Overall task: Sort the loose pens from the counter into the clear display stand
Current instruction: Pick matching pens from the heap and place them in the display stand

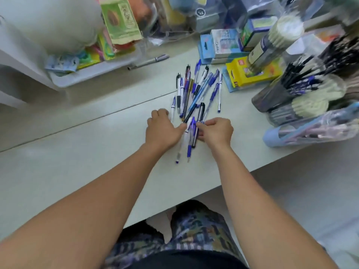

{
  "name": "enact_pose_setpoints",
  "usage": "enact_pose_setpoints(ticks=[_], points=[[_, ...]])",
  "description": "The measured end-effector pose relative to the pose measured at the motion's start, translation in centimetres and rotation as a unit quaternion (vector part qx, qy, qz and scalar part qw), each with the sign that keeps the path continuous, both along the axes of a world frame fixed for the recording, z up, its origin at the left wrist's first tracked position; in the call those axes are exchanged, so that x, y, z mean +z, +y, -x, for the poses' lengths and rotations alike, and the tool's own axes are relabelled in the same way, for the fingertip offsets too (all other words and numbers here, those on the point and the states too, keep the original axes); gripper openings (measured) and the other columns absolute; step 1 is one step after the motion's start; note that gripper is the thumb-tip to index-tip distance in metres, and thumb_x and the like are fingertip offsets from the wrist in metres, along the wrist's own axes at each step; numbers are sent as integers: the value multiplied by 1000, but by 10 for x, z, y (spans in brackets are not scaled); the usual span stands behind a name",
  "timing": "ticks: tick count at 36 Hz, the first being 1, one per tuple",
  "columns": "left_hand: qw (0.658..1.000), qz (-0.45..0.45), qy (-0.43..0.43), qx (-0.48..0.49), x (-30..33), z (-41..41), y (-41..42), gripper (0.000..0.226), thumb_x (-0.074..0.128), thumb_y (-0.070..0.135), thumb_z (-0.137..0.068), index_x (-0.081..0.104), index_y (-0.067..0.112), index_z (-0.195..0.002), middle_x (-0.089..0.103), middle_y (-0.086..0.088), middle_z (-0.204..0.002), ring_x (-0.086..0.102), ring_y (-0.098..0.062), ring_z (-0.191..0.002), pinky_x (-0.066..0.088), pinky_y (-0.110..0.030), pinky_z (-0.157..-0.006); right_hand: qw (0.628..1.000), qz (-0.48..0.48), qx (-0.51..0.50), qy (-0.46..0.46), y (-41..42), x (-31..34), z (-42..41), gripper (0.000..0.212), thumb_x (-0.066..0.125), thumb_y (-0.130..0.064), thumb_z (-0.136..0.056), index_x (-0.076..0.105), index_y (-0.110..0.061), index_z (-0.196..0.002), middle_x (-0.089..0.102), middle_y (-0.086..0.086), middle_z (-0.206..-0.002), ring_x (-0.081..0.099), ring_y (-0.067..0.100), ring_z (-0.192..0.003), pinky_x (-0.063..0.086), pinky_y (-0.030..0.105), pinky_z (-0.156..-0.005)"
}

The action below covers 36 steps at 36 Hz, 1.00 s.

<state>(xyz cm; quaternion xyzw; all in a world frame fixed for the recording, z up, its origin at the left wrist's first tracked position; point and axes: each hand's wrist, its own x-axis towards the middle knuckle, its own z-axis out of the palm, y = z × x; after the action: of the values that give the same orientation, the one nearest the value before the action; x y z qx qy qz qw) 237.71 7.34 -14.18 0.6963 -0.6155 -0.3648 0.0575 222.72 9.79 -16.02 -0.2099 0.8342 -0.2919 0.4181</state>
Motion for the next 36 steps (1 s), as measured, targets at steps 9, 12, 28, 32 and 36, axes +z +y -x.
enact_pose_setpoints(ticks=[9,12,28,32,36], points=[[998,-19,-51,-31,-1,46,17,75,79,40,-76,36,6,-128,42,-12,-128,43,-33,-116,34,-32,-79,990,-3,22,-139,-2,10,10,15,67,1,-90,71,-1,-76,71,18,-73,71,28,-65,65,39,-65],[996,-29,-78,-18,0,47,11,62,75,21,-81,37,4,-127,44,-15,-129,47,-35,-116,33,-31,-76,997,0,72,-12,-3,6,20,24,70,-20,-86,72,-10,-64,71,6,-62,72,27,-66,63,44,-73],[989,-110,-102,-11,16,-18,13,30,52,28,-97,46,11,-73,52,-4,-76,50,-27,-76,36,-32,-64,993,32,95,62,5,1,19,14,66,-17,-91,75,-13,-82,68,-4,-75,61,16,-74,41,23,-67],[959,-177,164,151,36,-55,40,19,55,18,-95,54,8,-79,63,-8,-65,62,-28,-66,54,-36,-66,991,93,39,92,13,7,-1,16,63,-17,-94,73,-12,-82,67,-5,-72,58,7,-66,44,24,-67],[874,-217,360,243,67,-91,66,25,54,16,-101,43,15,-79,44,-1,-55,45,-18,-46,44,-28,-47,977,186,68,74,14,37,-44,20,63,-23,-97,72,-11,-84,65,-10,-70,59,3,-65,47,21,-67]])
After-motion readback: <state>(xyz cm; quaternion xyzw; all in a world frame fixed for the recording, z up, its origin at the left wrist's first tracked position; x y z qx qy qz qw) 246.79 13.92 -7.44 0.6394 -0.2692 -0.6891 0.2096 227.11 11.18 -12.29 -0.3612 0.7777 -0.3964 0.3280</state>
